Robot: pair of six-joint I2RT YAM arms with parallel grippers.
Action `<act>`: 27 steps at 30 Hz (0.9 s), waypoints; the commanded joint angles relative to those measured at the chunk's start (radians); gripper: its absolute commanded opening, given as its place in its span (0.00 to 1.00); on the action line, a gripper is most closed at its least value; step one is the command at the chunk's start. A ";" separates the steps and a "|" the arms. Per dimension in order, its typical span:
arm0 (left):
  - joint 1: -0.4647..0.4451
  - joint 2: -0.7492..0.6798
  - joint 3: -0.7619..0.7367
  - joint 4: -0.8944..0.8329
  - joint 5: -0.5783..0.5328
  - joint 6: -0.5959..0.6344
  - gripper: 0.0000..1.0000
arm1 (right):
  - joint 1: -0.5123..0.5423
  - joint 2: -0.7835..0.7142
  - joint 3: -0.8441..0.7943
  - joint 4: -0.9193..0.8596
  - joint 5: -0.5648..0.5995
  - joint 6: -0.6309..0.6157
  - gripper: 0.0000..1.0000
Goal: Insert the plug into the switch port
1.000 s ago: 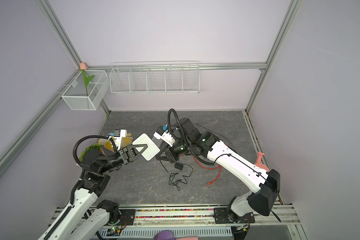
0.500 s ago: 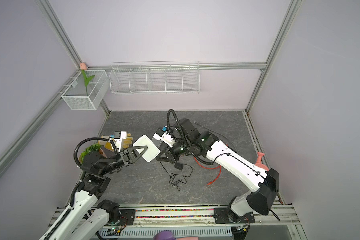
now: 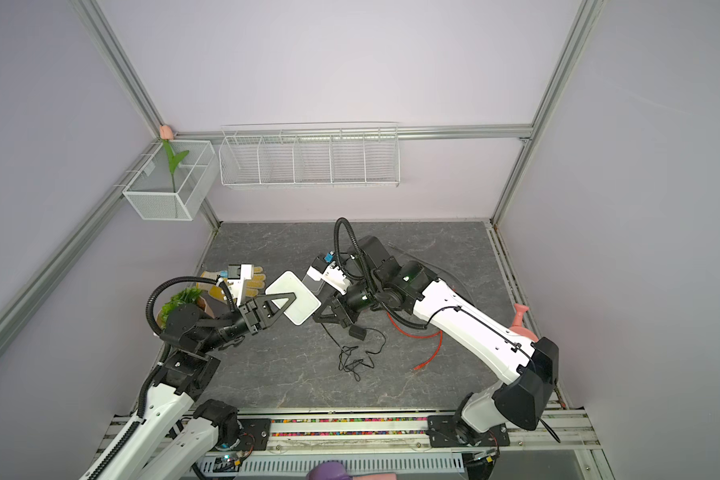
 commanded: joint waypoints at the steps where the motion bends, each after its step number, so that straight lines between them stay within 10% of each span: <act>1: -0.058 0.004 0.027 -0.188 0.270 0.075 0.00 | -0.030 -0.012 0.044 0.322 0.106 -0.027 0.13; 14: 0.060 0.093 0.053 -0.022 0.269 -0.023 0.00 | -0.030 -0.147 -0.089 0.218 0.228 -0.091 0.66; 27: 0.130 0.203 0.018 -0.090 0.078 0.051 0.00 | -0.028 -0.229 -0.233 -0.008 0.749 0.034 0.63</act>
